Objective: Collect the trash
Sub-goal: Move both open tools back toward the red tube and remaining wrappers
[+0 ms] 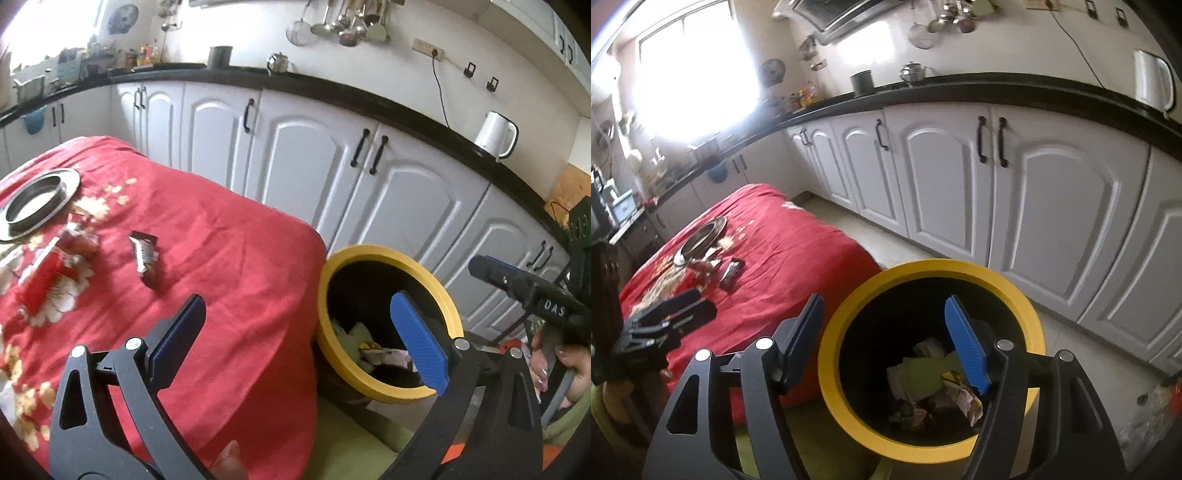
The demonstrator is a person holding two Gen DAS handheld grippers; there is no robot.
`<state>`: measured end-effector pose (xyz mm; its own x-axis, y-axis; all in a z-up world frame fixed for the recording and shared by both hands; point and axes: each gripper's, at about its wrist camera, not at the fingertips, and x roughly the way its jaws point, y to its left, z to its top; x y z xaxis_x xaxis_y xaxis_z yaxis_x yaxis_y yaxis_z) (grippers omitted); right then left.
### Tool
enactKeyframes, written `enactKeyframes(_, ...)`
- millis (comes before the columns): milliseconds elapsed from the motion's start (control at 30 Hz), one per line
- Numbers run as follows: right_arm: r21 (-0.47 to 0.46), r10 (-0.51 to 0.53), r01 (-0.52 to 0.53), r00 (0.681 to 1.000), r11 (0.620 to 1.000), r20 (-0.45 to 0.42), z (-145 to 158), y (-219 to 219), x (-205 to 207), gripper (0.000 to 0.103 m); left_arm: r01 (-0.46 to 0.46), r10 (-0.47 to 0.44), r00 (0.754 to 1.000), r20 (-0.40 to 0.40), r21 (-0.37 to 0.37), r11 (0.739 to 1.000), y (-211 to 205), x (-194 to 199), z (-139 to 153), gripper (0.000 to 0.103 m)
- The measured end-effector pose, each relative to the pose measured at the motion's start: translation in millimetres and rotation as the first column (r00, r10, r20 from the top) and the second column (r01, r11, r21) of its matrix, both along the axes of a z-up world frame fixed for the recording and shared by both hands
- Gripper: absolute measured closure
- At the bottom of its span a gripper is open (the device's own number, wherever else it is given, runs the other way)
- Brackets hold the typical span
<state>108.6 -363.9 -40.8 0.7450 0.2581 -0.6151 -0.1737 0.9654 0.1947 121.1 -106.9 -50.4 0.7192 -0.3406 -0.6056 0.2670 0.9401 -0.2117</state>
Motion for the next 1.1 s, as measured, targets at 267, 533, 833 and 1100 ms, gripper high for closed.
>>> enactKeyframes(267, 0.0, 0.08, -0.08, 0.995, 0.997, 0.066, 19, 32, -9, 0.036, -0.074, 0.073, 0.994, 0.079, 0.013, 0.997, 26, -8, 17, 0.011)
enactKeyframes(533, 0.003, 0.146, -0.147, 0.986, 0.989, 0.082, 31, 63, -6, 0.035, -0.139, 0.137, 0.983, 0.124, 0.006, 0.99, 52, -14, 28, 0.011)
enactKeyframes(833, -0.004, 0.222, -0.223, 0.969, 0.975, 0.109, 40, 102, -5, 0.035, -0.225, 0.221, 0.962, 0.161, 0.002, 0.974, 85, -20, 34, 0.011)
enactKeyframes(1100, -0.035, 0.288, -0.286, 0.952, 0.958, 0.106, 41, 133, -5, 0.035, -0.29, 0.284, 0.939, 0.194, 0.0, 0.957, 111, -24, 39, 0.011)
